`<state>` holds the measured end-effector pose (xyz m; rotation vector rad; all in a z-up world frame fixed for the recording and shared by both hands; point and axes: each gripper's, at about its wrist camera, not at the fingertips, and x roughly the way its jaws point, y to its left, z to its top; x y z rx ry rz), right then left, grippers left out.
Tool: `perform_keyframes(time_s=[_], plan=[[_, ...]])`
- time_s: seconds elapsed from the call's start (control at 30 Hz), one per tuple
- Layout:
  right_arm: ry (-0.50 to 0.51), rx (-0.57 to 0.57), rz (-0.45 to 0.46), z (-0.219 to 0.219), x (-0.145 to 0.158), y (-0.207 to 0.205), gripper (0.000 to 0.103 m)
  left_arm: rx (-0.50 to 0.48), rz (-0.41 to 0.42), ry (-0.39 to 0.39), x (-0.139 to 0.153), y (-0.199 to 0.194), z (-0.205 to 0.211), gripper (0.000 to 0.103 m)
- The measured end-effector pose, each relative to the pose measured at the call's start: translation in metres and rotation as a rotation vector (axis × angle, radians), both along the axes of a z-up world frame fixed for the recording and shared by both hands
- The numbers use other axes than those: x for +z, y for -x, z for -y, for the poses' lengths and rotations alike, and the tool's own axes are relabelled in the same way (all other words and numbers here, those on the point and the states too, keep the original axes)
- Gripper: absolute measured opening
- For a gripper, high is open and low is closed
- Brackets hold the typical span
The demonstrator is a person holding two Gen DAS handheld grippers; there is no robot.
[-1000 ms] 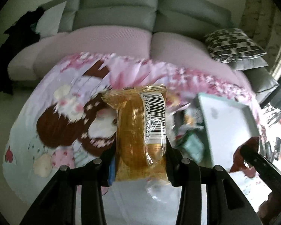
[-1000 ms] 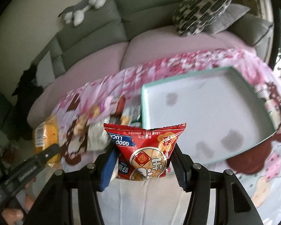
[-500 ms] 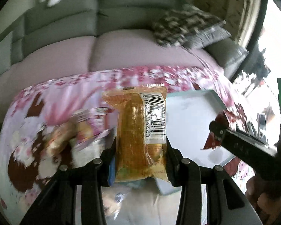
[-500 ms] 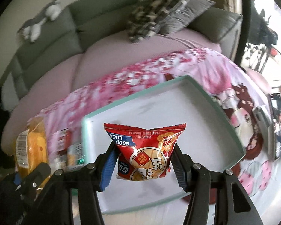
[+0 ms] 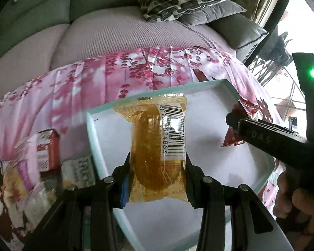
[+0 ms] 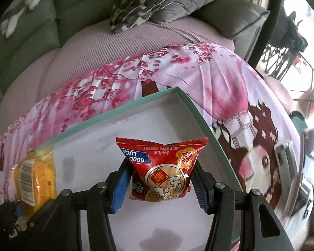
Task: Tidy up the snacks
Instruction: 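Carry both bags over the tray and release them inside with both grippers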
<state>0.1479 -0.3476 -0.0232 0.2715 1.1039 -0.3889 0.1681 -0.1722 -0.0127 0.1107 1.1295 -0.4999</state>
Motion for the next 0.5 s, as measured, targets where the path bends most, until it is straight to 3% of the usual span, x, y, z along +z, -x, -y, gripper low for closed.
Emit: perform_keyframes(time_s=[0.3,0.4,0.5], plan=[[0.033,0.032,-0.068,0.007,-0.012,-0.021,0.06,0.013,-0.04,-0.029,-0.019,-0.018,0.011,0.045],[0.031,0.034,-0.072,0.008,-0.011,-0.021,0.06,0.019,-0.032,-0.042,-0.02,-0.016,0.011,0.061],[0.028,0.037,-0.081,0.009,-0.01,-0.021,0.061,0.028,-0.029,-0.032,-0.014,-0.014,0.007,0.063]])
